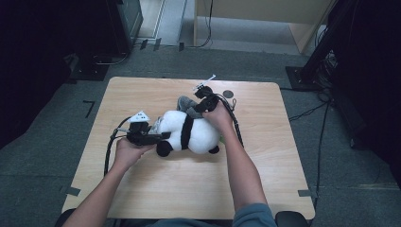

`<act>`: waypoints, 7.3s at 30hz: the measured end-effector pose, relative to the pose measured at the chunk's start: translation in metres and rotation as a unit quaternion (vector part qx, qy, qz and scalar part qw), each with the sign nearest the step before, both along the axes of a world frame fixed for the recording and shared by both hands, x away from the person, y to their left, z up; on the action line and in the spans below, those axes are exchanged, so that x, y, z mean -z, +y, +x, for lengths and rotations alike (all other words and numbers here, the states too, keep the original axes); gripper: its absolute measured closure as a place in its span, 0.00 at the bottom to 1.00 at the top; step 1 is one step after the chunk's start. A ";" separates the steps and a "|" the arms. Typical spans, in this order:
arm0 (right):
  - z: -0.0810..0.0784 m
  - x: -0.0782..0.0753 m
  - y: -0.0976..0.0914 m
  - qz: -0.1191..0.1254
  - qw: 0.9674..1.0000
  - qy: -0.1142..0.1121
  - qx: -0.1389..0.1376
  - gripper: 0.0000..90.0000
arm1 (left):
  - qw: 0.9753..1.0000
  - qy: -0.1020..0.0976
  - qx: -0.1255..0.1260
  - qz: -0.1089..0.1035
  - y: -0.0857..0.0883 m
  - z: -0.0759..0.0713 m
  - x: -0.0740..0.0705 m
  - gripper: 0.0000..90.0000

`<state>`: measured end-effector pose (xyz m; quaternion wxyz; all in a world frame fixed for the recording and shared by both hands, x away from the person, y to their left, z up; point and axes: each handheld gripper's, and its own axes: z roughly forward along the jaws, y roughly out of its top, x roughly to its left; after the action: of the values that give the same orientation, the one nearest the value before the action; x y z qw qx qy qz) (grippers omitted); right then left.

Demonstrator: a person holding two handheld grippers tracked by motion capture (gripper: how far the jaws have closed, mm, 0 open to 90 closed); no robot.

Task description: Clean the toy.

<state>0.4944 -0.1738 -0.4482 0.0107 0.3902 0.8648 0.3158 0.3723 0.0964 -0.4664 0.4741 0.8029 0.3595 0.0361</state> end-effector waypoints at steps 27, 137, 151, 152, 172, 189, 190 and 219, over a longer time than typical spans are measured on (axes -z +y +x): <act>-0.018 0.012 -0.087 -0.006 0.995 -0.017 0.096 0.87 | 1.000 0.009 0.002 -0.004 0.002 0.002 0.000 0.57; -0.116 -0.020 -0.093 0.073 0.984 -0.126 0.103 0.86 | 0.999 0.017 -0.034 0.007 0.000 0.002 -0.003 0.58; -0.138 0.031 -0.091 0.056 0.974 -0.124 0.180 0.87 | 0.999 0.019 -0.034 0.003 -0.001 0.002 -0.001 0.58; -0.138 0.033 -0.092 0.059 0.974 -0.117 0.183 0.87 | 0.999 0.019 -0.034 0.003 -0.001 0.002 -0.001 0.58; -0.133 0.052 -0.097 0.037 0.978 -0.066 0.196 0.87 | 0.999 0.026 -0.036 -0.002 0.002 0.003 -0.001 0.58; -0.132 -0.010 -0.114 0.078 0.967 -0.125 0.205 0.87 | 0.999 0.025 -0.037 -0.003 0.002 0.002 -0.001 0.58; -0.132 -0.012 -0.110 0.081 0.968 -0.127 0.200 0.86 | 0.999 0.025 -0.037 -0.003 0.002 0.002 -0.001 0.58; -0.141 0.023 -0.089 0.070 0.970 -0.116 0.204 0.87 | 0.999 0.028 -0.032 -0.009 0.002 0.002 0.001 0.57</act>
<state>0.3536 -0.2630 -0.4710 0.1478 0.5189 0.7356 0.4096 0.3745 0.0983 -0.4670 0.4700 0.7874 0.3981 0.0257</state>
